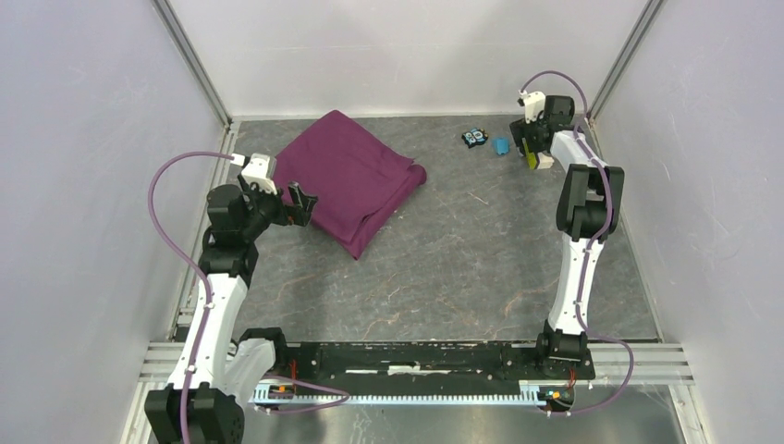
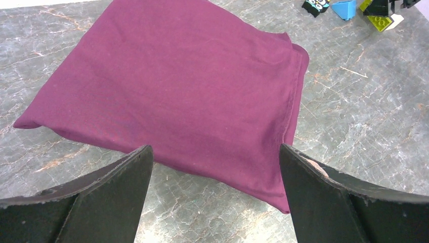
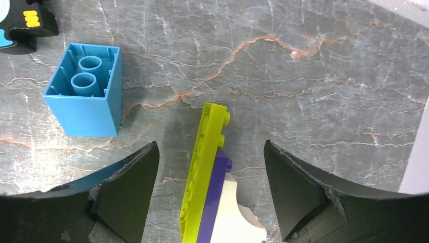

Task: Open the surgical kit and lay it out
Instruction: Move the distractor to the center of the board, then move the surgical kit at the center of the board.

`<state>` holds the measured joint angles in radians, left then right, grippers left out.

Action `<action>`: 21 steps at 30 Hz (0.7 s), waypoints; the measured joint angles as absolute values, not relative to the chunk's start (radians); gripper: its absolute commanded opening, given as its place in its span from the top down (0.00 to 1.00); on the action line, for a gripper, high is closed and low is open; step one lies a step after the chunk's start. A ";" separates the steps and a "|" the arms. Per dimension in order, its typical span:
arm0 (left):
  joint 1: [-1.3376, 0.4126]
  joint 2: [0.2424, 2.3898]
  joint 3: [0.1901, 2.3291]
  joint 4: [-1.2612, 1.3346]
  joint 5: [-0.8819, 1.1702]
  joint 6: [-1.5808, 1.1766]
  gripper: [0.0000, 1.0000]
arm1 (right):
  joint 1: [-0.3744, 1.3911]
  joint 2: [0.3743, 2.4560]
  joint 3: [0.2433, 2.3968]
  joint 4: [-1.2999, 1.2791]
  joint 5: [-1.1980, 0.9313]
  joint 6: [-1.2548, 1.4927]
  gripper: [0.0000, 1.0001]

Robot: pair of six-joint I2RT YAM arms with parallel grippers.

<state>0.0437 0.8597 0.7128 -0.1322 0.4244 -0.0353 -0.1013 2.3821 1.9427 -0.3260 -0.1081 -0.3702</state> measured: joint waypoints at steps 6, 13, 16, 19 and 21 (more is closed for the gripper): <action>0.044 0.874 0.713 -0.132 0.420 -0.027 0.00 | -0.101 2.313 1.840 -0.277 -0.158 -0.341 0.04; 0.044 0.917 0.715 -0.133 0.392 -0.003 0.00 | -0.051 1.961 1.541 -0.241 -0.284 -0.346 0.02; 0.044 0.975 0.743 -0.134 0.340 -0.002 0.00 | 0.050 1.808 1.419 -0.185 -0.318 -0.345 0.02; 0.044 1.093 0.844 -0.155 0.267 -0.006 0.00 | 0.162 1.722 1.306 -0.123 -0.381 -0.307 0.02; 0.044 1.210 0.959 -0.175 0.220 -0.018 0.00 | 0.228 1.710 1.242 -0.084 -0.432 -0.259 0.02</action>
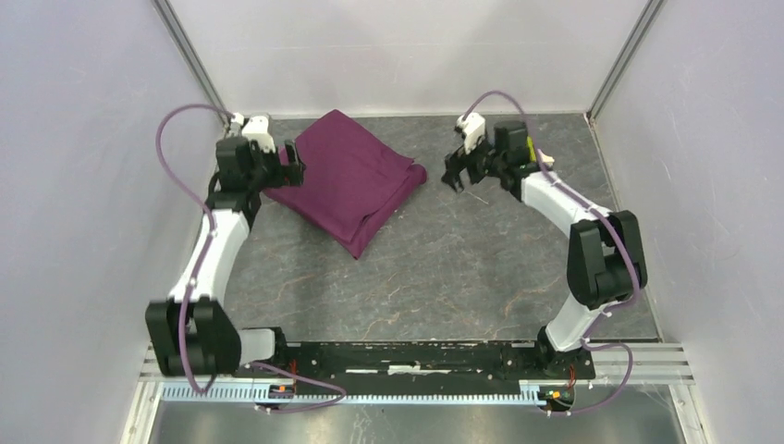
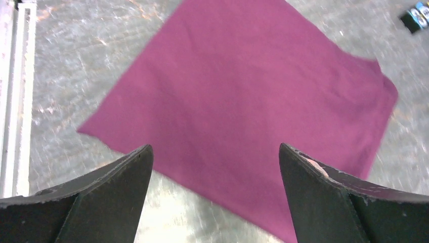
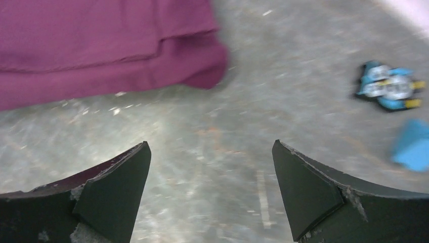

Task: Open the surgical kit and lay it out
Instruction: Move the surgical kit at the center of the board.

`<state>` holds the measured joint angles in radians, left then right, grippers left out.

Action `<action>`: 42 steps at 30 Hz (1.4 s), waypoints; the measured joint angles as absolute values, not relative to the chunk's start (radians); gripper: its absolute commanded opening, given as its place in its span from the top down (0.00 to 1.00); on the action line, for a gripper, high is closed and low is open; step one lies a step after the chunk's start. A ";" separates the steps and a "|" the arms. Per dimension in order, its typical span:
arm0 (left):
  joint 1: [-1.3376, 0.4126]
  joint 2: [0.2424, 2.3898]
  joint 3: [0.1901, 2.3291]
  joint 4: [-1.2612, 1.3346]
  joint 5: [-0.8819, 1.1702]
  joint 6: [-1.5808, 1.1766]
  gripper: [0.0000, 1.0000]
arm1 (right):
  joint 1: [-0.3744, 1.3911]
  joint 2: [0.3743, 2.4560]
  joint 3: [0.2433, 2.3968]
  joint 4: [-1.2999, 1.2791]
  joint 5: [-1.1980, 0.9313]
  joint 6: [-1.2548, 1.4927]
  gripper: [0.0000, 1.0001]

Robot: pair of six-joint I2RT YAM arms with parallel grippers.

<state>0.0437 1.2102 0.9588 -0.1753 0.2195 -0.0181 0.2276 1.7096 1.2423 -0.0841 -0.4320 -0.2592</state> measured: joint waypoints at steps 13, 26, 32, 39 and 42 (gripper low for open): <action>0.073 1.941 1.600 -0.266 0.171 -0.167 0.00 | 0.513 1.760 1.036 0.144 -0.541 -0.019 0.02; 0.150 2.291 1.898 -0.309 0.318 -0.368 0.04 | 0.581 1.991 1.136 0.179 -0.523 0.004 0.02; 0.157 2.287 1.824 -0.228 0.405 -0.408 0.09 | 0.581 1.998 1.179 0.188 -0.521 0.015 0.02; 0.172 2.212 1.656 -0.099 0.490 -0.427 0.12 | 0.575 2.002 1.183 0.184 -0.490 0.029 0.01; 0.173 2.170 1.576 -0.043 0.500 -0.425 0.12 | 0.566 2.002 1.183 0.166 -0.492 0.027 0.01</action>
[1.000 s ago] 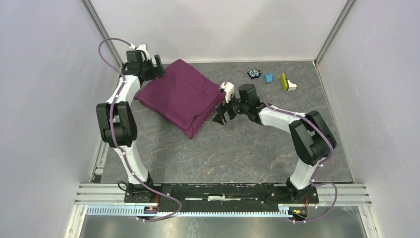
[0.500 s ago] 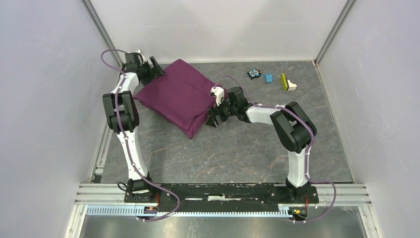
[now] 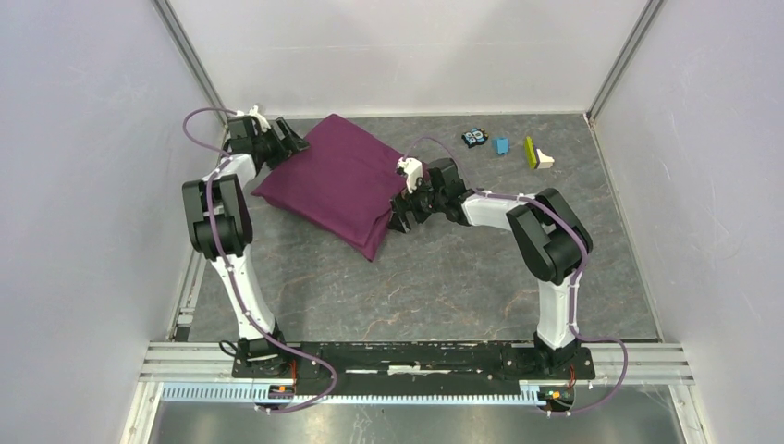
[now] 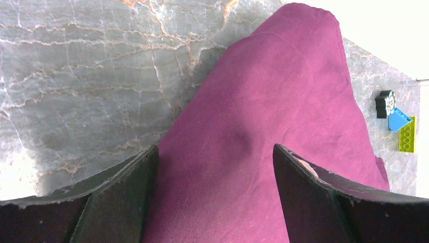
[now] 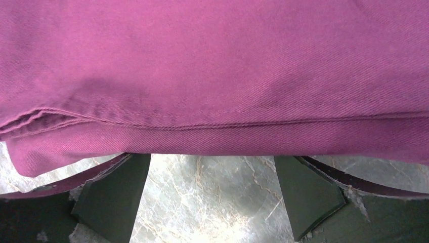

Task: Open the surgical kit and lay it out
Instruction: Move the surgical kit at the center of the board.

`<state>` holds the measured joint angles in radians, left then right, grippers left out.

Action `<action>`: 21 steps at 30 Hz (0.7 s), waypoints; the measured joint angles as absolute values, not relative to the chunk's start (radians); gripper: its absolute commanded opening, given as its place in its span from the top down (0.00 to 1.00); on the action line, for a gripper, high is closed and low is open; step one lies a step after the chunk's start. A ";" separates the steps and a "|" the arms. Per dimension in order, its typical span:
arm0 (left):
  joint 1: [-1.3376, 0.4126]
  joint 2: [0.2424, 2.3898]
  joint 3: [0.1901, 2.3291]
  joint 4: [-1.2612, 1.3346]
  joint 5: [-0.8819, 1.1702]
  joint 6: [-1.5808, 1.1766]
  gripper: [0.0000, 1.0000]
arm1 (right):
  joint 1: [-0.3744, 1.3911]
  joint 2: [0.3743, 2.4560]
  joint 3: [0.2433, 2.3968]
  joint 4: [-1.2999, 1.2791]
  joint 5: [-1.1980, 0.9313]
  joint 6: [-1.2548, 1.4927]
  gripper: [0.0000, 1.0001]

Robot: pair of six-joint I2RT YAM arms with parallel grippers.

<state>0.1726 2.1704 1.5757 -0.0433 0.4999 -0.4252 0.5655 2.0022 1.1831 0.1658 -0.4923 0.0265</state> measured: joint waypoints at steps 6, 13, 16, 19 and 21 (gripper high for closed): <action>0.154 2.078 1.425 0.010 0.500 -0.413 0.12 | 0.539 1.947 1.099 0.162 -0.496 0.001 0.01; 0.016 1.984 1.279 0.060 0.480 -0.405 0.12 | 0.431 1.766 0.878 0.148 -0.529 -0.075 0.01; -0.039 1.952 1.223 0.100 0.448 -0.405 0.12 | 0.373 1.721 0.830 0.116 -0.572 -0.123 0.01; -0.074 1.927 1.177 0.133 0.423 -0.408 0.13 | 0.321 1.708 0.824 0.069 -0.604 -0.185 0.01; -0.097 1.912 1.149 0.146 0.408 -0.413 0.13 | 0.286 1.708 0.829 0.033 -0.591 -0.237 0.01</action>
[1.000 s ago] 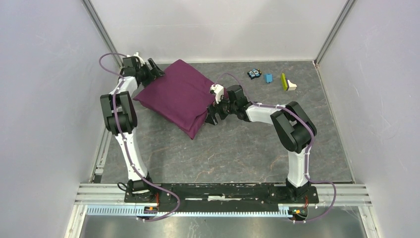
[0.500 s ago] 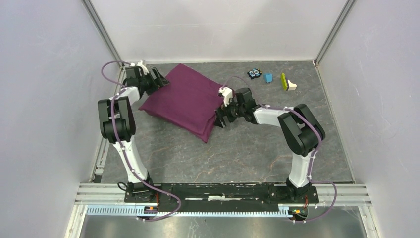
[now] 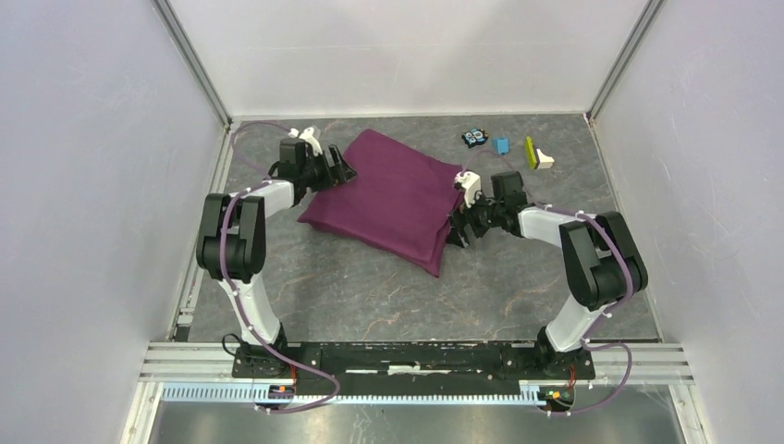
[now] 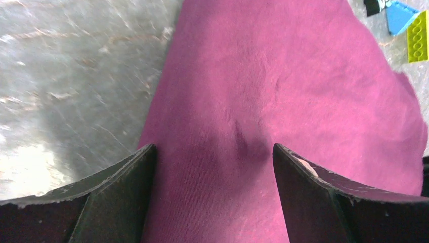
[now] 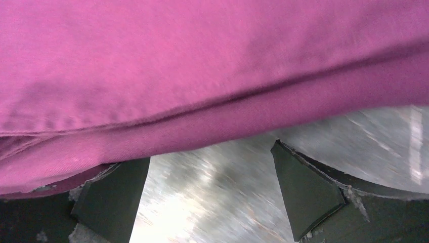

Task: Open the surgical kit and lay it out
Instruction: Move the surgical kit at the center of the board.

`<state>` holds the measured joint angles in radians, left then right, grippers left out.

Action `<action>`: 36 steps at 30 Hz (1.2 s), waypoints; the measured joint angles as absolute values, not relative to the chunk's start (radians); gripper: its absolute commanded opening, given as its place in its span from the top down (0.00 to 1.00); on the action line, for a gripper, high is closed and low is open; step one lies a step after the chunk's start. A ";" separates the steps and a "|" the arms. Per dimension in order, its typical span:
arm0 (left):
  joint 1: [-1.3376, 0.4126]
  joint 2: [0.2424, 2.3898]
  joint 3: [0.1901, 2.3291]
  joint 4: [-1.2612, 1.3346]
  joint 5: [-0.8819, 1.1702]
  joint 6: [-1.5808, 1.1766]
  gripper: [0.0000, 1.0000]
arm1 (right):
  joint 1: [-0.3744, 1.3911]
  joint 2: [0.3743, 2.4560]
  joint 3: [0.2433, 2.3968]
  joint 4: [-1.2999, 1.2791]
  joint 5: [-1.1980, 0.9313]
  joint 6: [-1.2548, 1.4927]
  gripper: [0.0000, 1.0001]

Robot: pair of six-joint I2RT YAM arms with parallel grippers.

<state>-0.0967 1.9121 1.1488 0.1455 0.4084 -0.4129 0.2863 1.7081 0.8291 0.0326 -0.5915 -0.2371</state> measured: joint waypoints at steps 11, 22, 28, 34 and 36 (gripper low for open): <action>-0.229 1.863 1.039 0.100 0.440 -0.465 0.08 | 0.043 1.766 1.019 -0.144 -0.315 -0.395 0.05; -0.296 1.861 1.044 -0.014 0.577 -0.506 0.00 | 0.010 1.863 1.210 -0.144 -0.019 -0.356 0.12; -0.265 1.858 1.060 -0.060 0.568 -0.505 0.00 | -0.045 1.863 1.203 -0.143 0.001 -0.345 0.14; -0.204 1.848 1.087 -0.085 0.543 -0.505 0.00 | -0.110 1.876 1.214 -0.158 0.021 -0.314 0.27; -0.185 1.840 1.097 -0.085 0.532 -0.505 0.00 | -0.114 1.907 1.253 -0.168 0.023 -0.296 0.30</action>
